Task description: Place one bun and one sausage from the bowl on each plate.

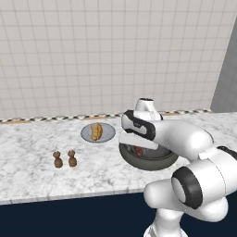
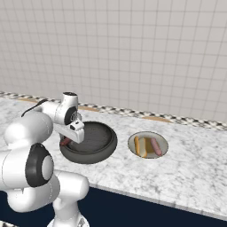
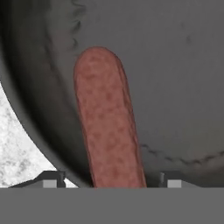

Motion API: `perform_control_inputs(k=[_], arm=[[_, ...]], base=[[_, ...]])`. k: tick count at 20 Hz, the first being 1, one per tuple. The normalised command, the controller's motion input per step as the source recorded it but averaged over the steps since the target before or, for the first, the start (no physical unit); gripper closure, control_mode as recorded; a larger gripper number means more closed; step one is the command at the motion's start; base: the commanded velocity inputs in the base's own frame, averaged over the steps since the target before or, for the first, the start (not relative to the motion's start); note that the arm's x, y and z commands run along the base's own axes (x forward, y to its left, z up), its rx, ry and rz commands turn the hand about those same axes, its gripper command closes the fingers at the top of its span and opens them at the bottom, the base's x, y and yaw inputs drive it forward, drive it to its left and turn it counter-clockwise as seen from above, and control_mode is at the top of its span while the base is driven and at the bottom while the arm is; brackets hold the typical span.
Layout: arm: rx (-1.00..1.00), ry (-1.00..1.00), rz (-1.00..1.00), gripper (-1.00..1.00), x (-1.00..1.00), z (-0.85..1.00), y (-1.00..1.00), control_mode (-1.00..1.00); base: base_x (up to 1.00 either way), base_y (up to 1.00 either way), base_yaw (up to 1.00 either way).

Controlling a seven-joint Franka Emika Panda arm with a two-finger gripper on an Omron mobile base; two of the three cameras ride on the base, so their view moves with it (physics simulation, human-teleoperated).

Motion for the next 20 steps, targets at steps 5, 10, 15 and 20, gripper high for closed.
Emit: perform_control_inputs(k=[5,10,15,20], arm=[[0.00,-0.04,0.00,1.00,-0.16,0.28,0.00,-1.00],[-0.02,-0.17,-0.02,1.00,-0.07,0.94,0.37,-1.00],[-0.11,-0.19,0.00,1.00,0.30,0.65,0.73,-1.00],[-0.07,-0.06,0.00,1.00,0.74,0.06,0.16,-1.00]], base=[[0.00,0.00,0.00],[0.00,0.00,0.00],[0.00,0.00,0.00],[0.00,0.00,0.00]])
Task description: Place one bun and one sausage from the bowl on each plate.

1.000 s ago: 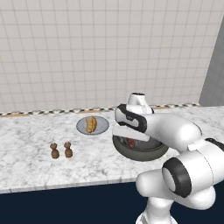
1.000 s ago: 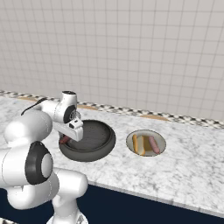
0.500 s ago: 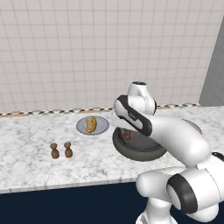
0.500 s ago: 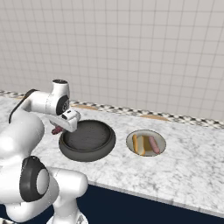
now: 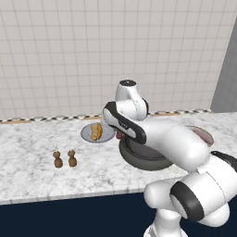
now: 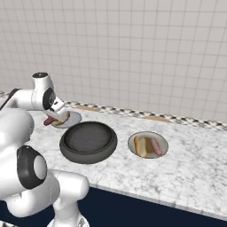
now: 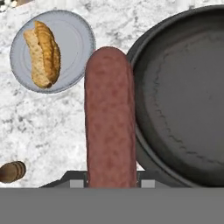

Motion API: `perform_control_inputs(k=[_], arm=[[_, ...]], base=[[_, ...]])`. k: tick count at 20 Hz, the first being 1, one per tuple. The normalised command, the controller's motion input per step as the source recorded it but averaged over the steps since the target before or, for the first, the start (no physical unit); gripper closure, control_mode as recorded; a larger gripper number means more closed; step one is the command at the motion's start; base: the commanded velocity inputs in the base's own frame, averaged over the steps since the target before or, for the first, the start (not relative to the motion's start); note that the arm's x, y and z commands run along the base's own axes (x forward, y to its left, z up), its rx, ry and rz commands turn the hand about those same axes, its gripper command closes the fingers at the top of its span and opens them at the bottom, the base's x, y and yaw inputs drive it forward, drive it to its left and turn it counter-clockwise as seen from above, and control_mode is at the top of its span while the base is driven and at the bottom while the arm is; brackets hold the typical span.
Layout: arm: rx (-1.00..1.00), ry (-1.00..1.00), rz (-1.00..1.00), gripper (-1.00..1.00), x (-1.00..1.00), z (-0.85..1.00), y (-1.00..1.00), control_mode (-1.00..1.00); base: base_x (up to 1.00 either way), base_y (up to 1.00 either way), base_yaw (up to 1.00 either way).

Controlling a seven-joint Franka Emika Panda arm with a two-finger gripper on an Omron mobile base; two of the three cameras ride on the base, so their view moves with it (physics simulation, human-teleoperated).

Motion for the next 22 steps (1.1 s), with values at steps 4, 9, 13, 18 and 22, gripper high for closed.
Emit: perform_control_inputs(k=[4,9,13,18,22], arm=[[-0.06,0.05,0.01,1.00,0.82,-0.23,0.00,-1.00],[-0.03,0.21,0.02,1.00,0.76,-0.43,0.00,-1.00],[0.00,0.17,0.01,1.00,0.61,-0.30,0.18,-1.00],[-0.01,0.01,0.00,1.00,0.26,-0.35,0.22,-1.00],[0.00,0.00,0.00,1.00,0.28,-0.36,0.01,-1.00]], base=[[0.00,0.00,0.00],[0.00,0.00,0.00],[0.00,0.00,0.00],[0.00,0.00,0.00],[0.00,0.00,0.00]])
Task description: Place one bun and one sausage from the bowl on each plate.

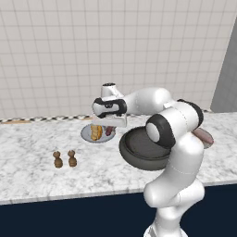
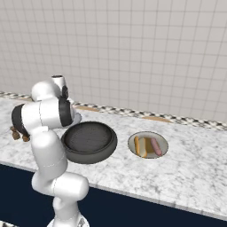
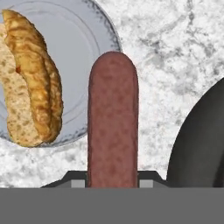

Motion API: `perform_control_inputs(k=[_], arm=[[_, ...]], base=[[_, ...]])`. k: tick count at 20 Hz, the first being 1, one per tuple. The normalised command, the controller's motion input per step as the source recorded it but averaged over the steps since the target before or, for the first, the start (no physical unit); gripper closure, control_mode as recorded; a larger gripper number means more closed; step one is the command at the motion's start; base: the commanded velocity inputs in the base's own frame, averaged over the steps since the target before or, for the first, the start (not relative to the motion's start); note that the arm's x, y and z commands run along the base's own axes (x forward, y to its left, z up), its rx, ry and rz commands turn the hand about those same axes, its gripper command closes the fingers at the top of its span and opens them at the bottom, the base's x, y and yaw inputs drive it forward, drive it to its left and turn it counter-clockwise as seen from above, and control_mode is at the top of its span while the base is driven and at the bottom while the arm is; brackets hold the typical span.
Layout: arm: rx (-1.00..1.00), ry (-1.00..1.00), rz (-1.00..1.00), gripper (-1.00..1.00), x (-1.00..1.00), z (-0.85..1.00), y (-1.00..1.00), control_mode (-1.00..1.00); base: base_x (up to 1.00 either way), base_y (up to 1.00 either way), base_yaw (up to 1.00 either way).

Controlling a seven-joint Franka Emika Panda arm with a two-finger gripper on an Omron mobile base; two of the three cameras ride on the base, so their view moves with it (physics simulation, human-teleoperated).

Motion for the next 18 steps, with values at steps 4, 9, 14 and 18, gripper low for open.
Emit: perform_control_inputs(k=[4,9,14,18], arm=[[0.00,0.00,0.00,1.00,0.36,-0.32,0.01,-1.00],[0.00,-0.02,0.00,1.00,0.25,-0.29,0.00,-1.00],[0.00,-0.01,0.00,1.00,0.22,-0.09,0.00,-1.00],[0.00,-0.01,0.00,1.00,0.22,-0.17,0.00,-1.00]], base=[[0.00,0.00,0.00],[0.00,0.00,0.00],[0.00,0.00,0.00],[0.00,0.00,0.00]])
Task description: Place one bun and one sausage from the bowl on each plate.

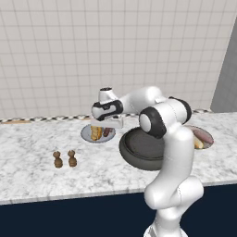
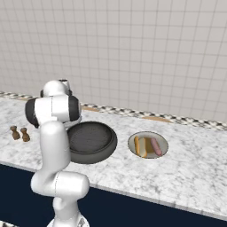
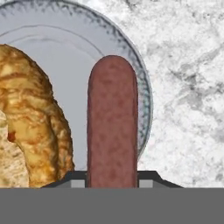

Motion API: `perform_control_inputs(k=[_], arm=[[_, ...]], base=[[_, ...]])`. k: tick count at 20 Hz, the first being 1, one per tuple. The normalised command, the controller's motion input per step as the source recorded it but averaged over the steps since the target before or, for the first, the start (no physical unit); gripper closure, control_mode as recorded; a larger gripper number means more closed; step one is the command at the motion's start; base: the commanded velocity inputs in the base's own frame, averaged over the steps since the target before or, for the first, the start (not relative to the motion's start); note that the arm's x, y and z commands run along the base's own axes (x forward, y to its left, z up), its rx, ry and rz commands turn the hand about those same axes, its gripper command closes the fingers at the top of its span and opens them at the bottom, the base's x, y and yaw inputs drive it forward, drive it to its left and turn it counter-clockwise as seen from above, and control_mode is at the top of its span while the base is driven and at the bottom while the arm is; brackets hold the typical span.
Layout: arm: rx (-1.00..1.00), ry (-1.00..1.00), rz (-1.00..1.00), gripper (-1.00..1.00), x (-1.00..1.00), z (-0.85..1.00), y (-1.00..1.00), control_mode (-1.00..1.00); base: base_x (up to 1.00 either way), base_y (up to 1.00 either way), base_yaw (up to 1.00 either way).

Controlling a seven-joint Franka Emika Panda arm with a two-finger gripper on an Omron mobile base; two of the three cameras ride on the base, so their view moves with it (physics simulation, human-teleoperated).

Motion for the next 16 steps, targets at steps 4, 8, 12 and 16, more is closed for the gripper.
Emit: perform_control_inputs(k=[4,8,12,16], arm=[[0.00,-0.04,0.00,-1.00,0.12,-0.19,0.03,-1.00],[0.00,-0.09,0.00,-1.00,0.00,-0.15,0.03,-1.00],[0.00,-0.16,-0.01,-1.00,-0.18,0.18,-0.01,-1.00],[0.00,-0.20,0.00,-1.00,-0.41,0.91,-0.20,-1.00]], base=[[0.00,0.00,0.00],[0.00,0.00,0.00],[0.00,0.00,0.00],[0.00,0.00,0.00]])
